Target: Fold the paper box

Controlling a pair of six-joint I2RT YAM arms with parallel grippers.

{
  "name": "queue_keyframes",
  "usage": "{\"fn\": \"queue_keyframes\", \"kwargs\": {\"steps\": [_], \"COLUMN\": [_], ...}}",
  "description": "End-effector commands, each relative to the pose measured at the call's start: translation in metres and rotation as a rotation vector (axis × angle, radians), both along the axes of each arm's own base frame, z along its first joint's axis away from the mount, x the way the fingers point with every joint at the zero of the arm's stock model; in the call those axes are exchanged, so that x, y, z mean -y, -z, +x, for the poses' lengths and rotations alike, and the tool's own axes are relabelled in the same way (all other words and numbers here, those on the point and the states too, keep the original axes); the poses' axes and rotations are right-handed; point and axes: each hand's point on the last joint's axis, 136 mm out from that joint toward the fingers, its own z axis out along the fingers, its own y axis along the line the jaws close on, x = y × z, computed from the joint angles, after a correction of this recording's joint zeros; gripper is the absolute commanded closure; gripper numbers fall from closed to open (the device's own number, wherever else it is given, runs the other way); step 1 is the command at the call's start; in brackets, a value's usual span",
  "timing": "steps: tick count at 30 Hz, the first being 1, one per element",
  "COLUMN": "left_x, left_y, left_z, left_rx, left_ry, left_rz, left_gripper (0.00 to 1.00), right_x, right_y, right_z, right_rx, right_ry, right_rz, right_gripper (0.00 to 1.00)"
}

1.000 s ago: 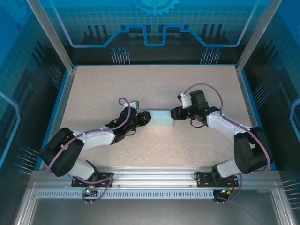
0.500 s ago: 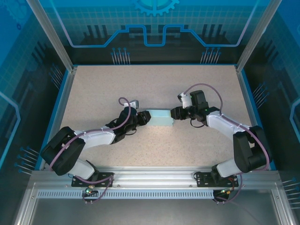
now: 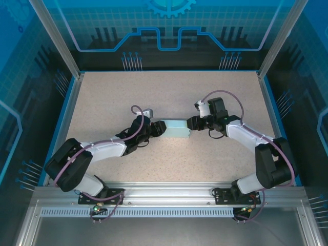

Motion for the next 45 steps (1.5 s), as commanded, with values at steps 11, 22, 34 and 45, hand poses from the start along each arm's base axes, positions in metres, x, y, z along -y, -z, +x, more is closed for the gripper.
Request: {"fn": "queue_keyframes", "kwargs": {"steps": [11, 22, 34, 45], "left_x": [-0.019, -0.018, -0.007, -0.005], "left_y": [-0.008, -0.009, 0.009, 0.039], "left_z": [-0.003, -0.005, -0.003, -0.017], "left_rx": [-0.014, -0.014, -0.076, -0.164], "left_ry": [0.028, 0.086, 0.171, 0.202], "left_rz": [0.048, 0.028, 0.021, 0.005], "left_gripper": [0.32, 0.38, 0.51, 0.61], "right_x": [0.007, 0.004, 0.002, 0.007], "right_y": [-0.028, -0.002, 0.017, 0.037], "right_z": [0.004, -0.013, -0.017, -0.021], "right_rx": [0.026, -0.052, -0.094, -0.135], "right_ry": [0.02, 0.003, -0.001, 0.006], "right_rz": [-0.002, 0.03, 0.04, 0.027], "right_gripper": [0.49, 0.49, 0.52, 0.57]}}
